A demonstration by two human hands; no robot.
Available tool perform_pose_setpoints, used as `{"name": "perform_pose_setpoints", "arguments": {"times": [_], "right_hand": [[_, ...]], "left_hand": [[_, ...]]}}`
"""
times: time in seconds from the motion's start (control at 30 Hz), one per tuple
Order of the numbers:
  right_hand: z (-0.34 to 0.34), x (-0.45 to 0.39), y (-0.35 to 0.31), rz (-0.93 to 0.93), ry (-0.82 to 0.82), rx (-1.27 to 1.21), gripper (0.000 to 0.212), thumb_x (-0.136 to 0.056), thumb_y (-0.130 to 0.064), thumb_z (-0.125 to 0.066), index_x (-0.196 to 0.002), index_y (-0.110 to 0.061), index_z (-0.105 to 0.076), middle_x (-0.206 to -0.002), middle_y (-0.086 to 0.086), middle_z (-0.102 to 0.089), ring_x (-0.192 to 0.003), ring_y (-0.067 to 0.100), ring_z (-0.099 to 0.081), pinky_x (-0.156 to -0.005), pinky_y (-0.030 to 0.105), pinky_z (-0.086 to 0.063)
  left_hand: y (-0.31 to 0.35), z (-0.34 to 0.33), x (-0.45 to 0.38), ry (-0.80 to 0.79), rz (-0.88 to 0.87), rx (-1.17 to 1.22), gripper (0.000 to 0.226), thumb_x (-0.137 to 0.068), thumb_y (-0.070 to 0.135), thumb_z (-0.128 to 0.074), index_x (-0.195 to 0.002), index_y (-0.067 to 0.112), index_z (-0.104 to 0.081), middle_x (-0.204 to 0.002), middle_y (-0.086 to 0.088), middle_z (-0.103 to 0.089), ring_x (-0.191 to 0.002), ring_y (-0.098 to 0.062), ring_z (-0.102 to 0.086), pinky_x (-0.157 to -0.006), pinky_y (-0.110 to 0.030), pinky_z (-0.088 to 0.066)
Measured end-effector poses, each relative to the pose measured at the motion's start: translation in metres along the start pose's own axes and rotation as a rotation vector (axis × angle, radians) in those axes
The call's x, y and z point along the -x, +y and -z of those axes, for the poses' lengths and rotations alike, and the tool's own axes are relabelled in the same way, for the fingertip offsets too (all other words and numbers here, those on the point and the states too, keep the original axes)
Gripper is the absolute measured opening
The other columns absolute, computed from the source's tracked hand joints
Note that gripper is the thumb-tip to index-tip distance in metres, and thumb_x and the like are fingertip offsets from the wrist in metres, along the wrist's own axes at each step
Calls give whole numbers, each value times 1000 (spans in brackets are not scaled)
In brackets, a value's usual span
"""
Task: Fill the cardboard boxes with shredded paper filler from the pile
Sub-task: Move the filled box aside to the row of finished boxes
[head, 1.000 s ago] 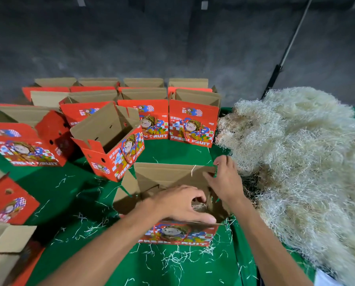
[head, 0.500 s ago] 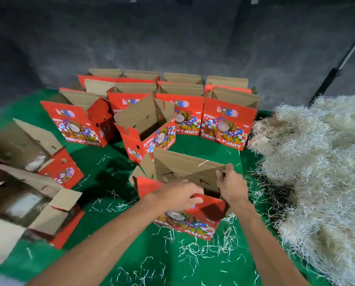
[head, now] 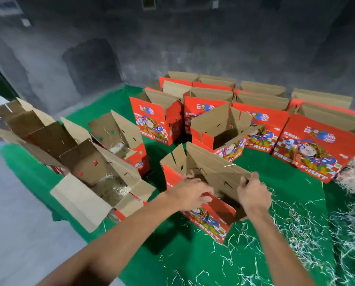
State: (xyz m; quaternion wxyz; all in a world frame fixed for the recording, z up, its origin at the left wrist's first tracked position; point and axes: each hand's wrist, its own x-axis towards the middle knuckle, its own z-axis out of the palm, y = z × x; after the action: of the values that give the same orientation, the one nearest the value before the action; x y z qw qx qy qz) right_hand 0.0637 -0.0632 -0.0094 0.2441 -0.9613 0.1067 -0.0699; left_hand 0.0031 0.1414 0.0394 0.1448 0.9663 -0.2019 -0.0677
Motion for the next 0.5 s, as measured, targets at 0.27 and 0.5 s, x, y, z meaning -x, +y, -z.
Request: {"name": "perform_pose_setpoints", "arguments": {"times": [0.27,0.5], "right_hand": [[-35,-2,-68,35,9,-4,27,-100,-32,-50,-108,-7,-50,-93,23,-68,-87,43,-68,-69,46,-54],[-58,-4,-118,122,-20,13,31,-101,-34,-48,-116,-7,-52,-94,20,-70,-85,38,-70,-69,43,-56]], "left_hand": [[-58,28,13,39,86,-95,20,-101,35,-48,-109,25,-64,-106,1,-69,-107,-20,-59,-103,-38,-35],[-102,53,22,-18,203,-15,18,-95,30,-56,-110,26,-64,-106,0,-68,-102,-20,-60,-96,-38,-40]]}}
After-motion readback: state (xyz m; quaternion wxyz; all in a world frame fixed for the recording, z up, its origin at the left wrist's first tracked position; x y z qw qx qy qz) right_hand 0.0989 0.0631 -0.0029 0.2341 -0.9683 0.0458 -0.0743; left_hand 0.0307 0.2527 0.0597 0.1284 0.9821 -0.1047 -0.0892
